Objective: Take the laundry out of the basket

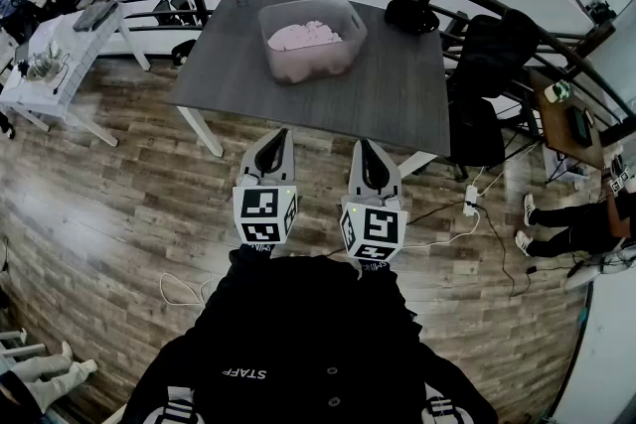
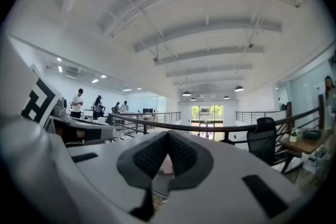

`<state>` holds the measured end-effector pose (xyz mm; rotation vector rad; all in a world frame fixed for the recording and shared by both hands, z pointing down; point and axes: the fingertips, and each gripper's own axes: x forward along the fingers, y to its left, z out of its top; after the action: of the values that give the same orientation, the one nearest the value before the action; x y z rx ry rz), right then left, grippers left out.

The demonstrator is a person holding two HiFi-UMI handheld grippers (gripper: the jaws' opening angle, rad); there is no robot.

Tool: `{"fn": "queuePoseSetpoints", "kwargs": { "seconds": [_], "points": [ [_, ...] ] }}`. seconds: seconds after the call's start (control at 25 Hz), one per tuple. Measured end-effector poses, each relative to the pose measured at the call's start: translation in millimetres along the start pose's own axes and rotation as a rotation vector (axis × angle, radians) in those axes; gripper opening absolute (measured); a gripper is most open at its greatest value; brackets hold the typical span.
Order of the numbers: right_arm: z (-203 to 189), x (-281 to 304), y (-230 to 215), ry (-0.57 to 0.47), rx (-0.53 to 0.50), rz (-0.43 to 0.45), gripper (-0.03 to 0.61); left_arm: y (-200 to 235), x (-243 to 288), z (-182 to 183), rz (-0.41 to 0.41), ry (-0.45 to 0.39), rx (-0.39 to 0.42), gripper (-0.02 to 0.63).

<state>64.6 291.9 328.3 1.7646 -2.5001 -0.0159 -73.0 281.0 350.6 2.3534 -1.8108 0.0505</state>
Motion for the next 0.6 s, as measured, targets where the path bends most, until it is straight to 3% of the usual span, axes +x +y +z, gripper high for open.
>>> {"fn": "queuePoseSetpoints", "kwargs": {
  "seconds": [0.6],
  "points": [
    [-8, -2, -6, -0.01, 0.029, 0.023, 0.015, -12, 3, -12, 0.007, 0.024, 0.007, 0.0]
  ]
}}
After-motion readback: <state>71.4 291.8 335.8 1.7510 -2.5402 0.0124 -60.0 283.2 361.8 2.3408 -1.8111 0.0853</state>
